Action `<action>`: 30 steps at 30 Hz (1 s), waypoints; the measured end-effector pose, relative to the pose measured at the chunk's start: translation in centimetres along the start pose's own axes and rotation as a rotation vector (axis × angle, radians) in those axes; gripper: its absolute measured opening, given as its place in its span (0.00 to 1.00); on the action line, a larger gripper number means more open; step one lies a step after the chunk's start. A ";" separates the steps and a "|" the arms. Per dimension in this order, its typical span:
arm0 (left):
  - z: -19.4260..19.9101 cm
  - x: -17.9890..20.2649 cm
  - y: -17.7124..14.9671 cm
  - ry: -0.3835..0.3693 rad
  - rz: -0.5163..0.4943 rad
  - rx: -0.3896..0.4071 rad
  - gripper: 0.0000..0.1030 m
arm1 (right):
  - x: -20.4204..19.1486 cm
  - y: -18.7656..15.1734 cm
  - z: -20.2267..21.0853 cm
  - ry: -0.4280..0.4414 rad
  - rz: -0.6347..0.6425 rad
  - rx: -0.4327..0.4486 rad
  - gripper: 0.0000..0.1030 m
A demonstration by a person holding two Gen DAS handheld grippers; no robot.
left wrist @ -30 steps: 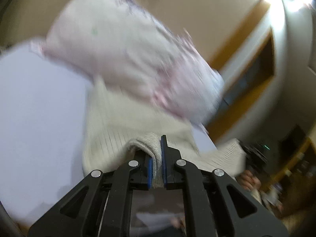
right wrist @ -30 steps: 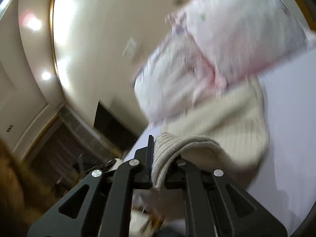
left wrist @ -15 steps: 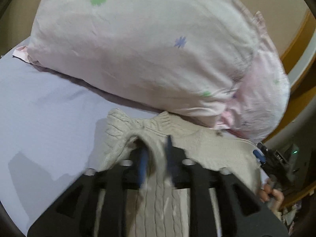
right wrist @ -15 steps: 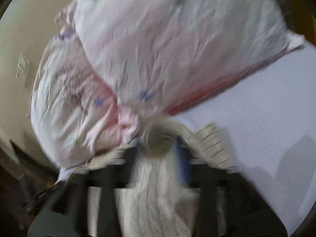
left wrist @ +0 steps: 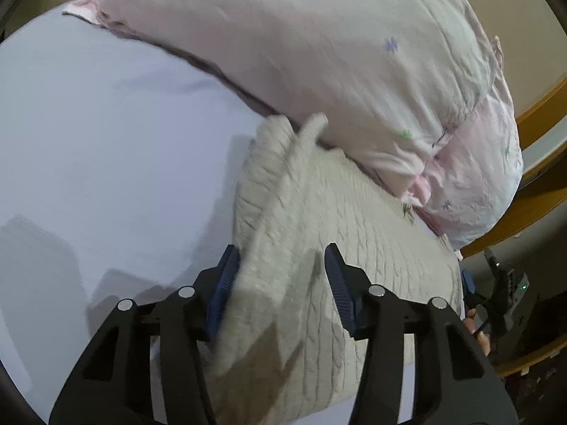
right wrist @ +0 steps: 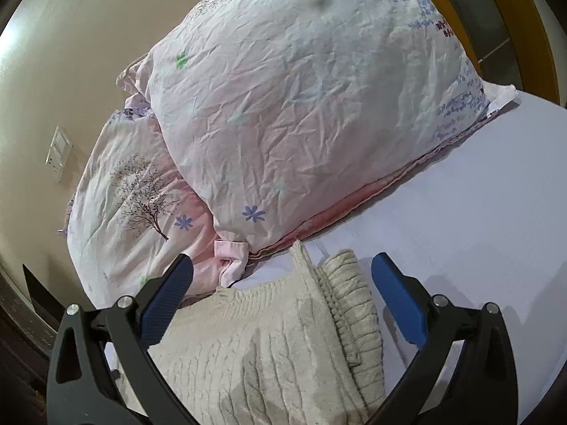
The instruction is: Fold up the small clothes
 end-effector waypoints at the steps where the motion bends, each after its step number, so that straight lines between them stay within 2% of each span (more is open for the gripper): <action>1: -0.2 0.3 -0.1 0.003 -0.008 0.004 0.49 | 0.1 0.1 -0.1 0.009 -0.009 -0.014 0.98; 3: -0.9 0.6 -0.4 -0.041 0.019 -0.025 0.22 | 0.3 0.2 0.0 0.026 -0.022 -0.033 0.98; 5: -0.4 1.0 -0.4 -0.081 0.069 -0.010 0.19 | 0.4 0.6 0.4 0.049 -0.032 -0.041 0.98; 7: 0.9 2.7 0.0 -0.129 0.061 0.032 0.18 | 0.5 1.1 1.1 0.075 -0.040 -0.027 0.98; 10: 2.6 8.8 1.7 -0.270 -0.008 0.110 0.17 | 0.8 2.3 2.5 0.115 -0.053 0.000 0.98; 12: 1.9 14.2 2.8 -0.428 -0.064 0.129 0.17 | 1.4 3.3 3.3 0.134 -0.065 0.014 0.98; 13: 0.4 17.5 3.3 -0.536 -0.079 0.113 0.18 | 1.8 3.7 3.6 0.143 -0.074 0.016 0.98; 15: -3.4 21.7 3.4 -0.652 -0.071 0.048 0.21 | 3.1 4.7 3.7 0.162 -0.103 -0.013 0.98; 16: -6.9 24.5 3.2 -0.716 -0.054 -0.033 0.23 | 3.9 5.2 3.6 0.170 -0.130 -0.037 0.98; 18: -11.4 27.5 2.4 -0.786 -0.023 -0.157 0.24 | 5.8 6.0 3.2 0.191 -0.210 -0.098 0.98; 20: -13.6 29.0 1.8 -0.838 0.016 -0.204 0.24 | 7.3 6.6 2.6 0.219 -0.291 -0.172 0.98; 22: -12.1 28.7 2.2 -0.842 -0.012 -0.138 0.24 | 7.6 6.7 2.2 0.228 -0.312 -0.222 0.98; 23: -10.9 28.0 2.5 -0.810 -0.040 -0.093 0.27 | 7.6 6.6 1.9 0.223 -0.318 -0.256 0.98; 24: -9.7 27.2 2.9 -0.745 -0.069 -0.047 0.39 | 7.4 6.4 1.5 0.213 -0.316 -0.293 0.98; 25: -8.5 26.2 3.0 -0.655 -0.096 -0.006 0.43 | 7.1 6.1 1.1 0.198 -0.303 -0.330 0.98; 26: -7.2 24.9 3.1 -0.520 -0.131 0.029 0.57 | 6.8 5.8 0.7 0.183 -0.285 -0.359 0.98; 28: -6.0 22.9 2.3 -0.297 -0.199 0.038 0.59 | 6.1 4.8 -0.3 0.137 -0.241 -0.416 0.98; 30: -6.2 21.5 1.4 -0.209 -0.220 0.005 0.63 | 5.6 3.6 -1.5 0.092 -0.200 -0.473 0.98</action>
Point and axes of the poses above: each gripper's, at about its wrist camera, not at the fingertips, and z roughly against the way its jaws point, x to its right, y to its top, the point moved 1 cm from there along -z, roughly the way its jaws point, and after that the axes turned 15 degrees about -z, right-handed, at the moved point
